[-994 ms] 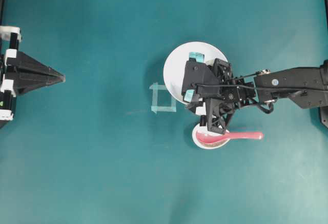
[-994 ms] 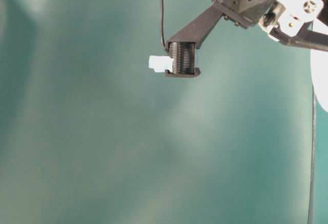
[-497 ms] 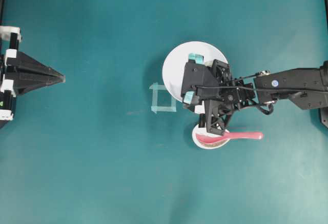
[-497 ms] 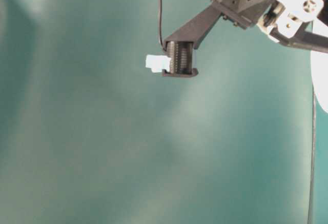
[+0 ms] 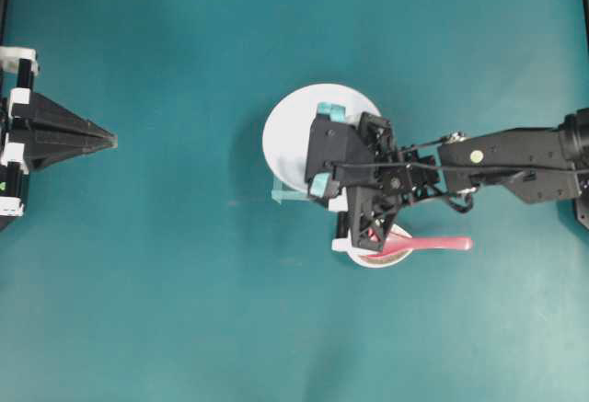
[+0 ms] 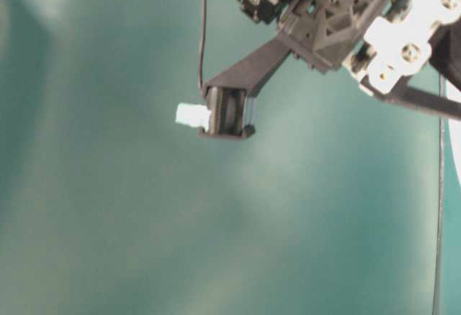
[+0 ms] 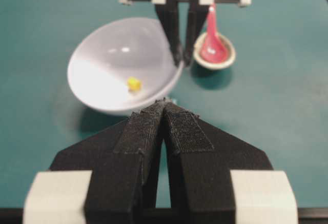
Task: Scoop the yellow hexagonal prism block from the bowl with a spoon using the right arm.
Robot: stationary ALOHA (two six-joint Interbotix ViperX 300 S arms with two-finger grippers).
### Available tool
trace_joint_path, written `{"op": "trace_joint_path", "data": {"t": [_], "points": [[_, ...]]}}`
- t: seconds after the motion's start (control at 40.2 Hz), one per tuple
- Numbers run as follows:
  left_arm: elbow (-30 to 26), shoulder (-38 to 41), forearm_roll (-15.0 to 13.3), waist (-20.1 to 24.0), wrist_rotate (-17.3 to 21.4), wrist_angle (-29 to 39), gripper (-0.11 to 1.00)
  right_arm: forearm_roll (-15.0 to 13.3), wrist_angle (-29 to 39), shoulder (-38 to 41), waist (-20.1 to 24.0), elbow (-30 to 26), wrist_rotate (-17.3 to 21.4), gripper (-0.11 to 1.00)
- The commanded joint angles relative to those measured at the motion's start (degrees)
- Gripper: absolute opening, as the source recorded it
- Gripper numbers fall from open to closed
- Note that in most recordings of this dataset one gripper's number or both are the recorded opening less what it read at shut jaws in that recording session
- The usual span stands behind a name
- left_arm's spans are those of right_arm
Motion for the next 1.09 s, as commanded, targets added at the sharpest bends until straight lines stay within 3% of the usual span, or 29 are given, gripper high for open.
{"op": "trace_joint_path", "data": {"t": [0.0,1.068], "points": [[-1.49,0.26,0.18,0.09,-0.09,-0.53,-0.01,-0.18,-0.53,-0.26,1.05,-2.46,-0.09,0.08],[-1.58,-0.70,0.18,0.09,-0.53,-0.53,-0.01,-1.32,-2.20,3.87,2.55,-5.27,-0.18,0.07]]}}
